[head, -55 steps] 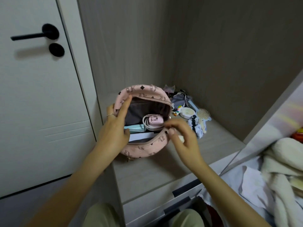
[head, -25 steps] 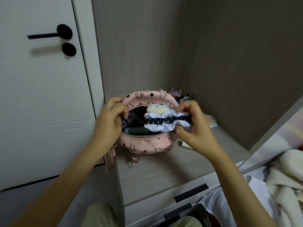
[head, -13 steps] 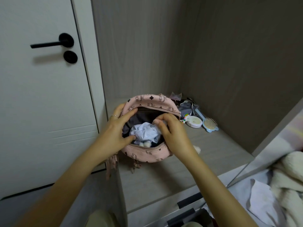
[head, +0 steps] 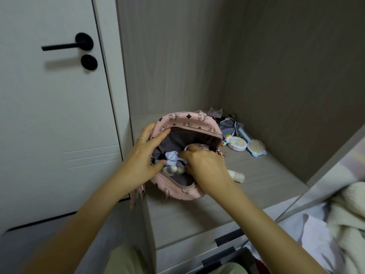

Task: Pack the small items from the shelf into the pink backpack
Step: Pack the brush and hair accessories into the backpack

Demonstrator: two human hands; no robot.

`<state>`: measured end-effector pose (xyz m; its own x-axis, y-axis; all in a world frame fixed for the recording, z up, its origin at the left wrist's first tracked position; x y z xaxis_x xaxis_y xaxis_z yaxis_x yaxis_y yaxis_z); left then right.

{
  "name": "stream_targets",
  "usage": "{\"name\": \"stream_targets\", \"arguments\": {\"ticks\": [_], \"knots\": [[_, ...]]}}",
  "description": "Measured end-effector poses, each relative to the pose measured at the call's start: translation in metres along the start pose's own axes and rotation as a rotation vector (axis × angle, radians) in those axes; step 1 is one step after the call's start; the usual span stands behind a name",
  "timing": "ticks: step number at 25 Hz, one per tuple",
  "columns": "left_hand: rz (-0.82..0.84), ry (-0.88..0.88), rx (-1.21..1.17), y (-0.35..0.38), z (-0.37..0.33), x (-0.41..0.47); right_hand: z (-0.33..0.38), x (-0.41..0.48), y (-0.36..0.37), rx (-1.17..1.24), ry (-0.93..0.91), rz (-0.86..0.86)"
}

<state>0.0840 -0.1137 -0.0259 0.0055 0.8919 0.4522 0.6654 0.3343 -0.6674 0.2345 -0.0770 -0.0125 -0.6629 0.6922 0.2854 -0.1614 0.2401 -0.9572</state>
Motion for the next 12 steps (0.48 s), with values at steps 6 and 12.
{"name": "stream_targets", "arguments": {"ticks": [6,12], "knots": [[-0.004,0.059,-0.116,-0.01,-0.006,0.002,0.009,0.011,-0.006,0.068,-0.147,0.0],[0.039,0.027,-0.169,-0.01,-0.004,0.003,0.016,0.027,-0.005,0.198,-0.206,-0.019]]}}
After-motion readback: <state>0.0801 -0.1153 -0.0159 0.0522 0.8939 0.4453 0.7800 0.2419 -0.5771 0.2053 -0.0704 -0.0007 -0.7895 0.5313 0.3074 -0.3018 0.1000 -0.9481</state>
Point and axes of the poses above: each hand's wrist, its own x-axis towards the middle knuckle, its own y-axis out of the palm, z = x × y, the point moved 4 cm from there along x, towards the middle knuckle, and after that the axes turned 2 degrees about -y, right-handed, at the moved point
